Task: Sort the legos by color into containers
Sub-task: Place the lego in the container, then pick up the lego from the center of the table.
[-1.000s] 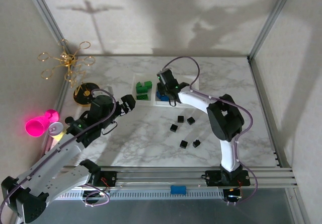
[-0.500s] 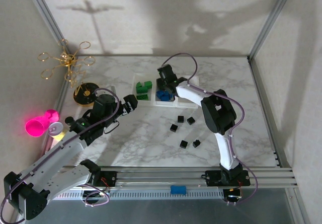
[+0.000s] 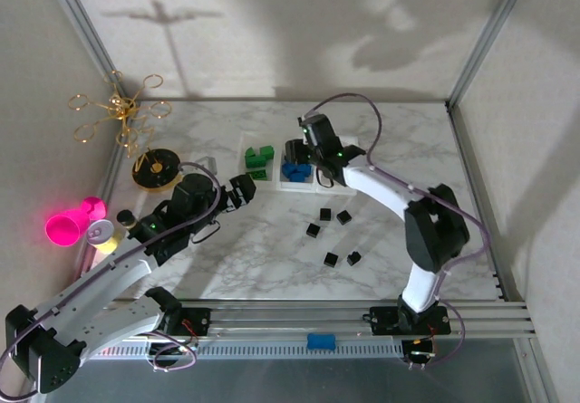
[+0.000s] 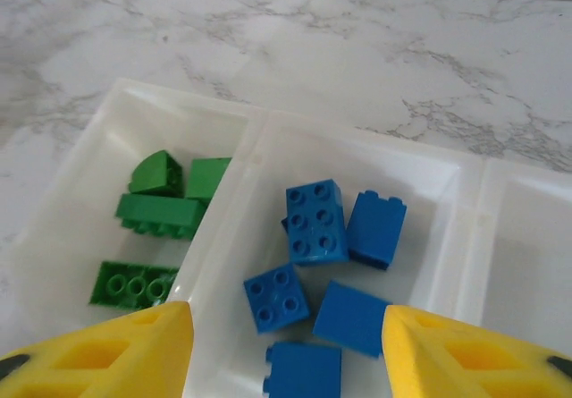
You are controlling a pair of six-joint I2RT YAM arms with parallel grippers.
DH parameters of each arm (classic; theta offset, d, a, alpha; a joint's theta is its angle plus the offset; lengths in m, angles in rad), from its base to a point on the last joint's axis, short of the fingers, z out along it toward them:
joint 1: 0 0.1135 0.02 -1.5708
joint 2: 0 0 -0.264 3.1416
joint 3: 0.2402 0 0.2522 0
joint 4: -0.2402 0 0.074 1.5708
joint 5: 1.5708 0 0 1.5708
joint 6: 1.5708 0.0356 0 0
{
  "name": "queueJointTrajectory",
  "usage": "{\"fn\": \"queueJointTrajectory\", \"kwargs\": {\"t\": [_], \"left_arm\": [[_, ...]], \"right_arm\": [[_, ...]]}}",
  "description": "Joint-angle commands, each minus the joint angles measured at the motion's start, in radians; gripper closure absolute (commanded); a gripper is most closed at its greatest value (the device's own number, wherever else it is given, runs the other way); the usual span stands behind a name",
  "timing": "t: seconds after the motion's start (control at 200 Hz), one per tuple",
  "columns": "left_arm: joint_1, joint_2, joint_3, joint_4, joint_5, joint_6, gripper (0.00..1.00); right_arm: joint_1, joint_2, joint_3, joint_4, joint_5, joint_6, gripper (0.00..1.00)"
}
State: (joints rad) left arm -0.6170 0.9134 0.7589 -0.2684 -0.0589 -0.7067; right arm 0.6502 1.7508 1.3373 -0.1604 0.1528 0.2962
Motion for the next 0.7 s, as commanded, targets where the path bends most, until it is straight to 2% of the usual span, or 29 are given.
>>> {"fn": "queueJointTrajectory", "kwargs": {"t": [0.0, 0.416, 0.536, 0.691], "left_arm": [[-0.049, 0.01, -0.029, 0.055, -0.028, 0.0, 0.0], [-0.193, 0.061, -0.098, 0.168, -0.077, -0.05, 0.0], [-0.219, 0.081, -0.103, 0.19, -0.082, -0.065, 0.0], [-0.26, 0.115, -0.092, 0.2, -0.108, -0.07, 0.0]], "right_arm": [[0.016, -0.115, -0.117, -0.013, -0.003, 0.038, 0.41], [0.038, -0.479, -0.518, -0.145, 0.097, 0.192, 0.34], [0.034, -0.5, -0.579, -0.17, 0.151, 0.226, 0.31], [0.032, -0.479, -0.629, -0.154, 0.142, 0.232, 0.28]]}}
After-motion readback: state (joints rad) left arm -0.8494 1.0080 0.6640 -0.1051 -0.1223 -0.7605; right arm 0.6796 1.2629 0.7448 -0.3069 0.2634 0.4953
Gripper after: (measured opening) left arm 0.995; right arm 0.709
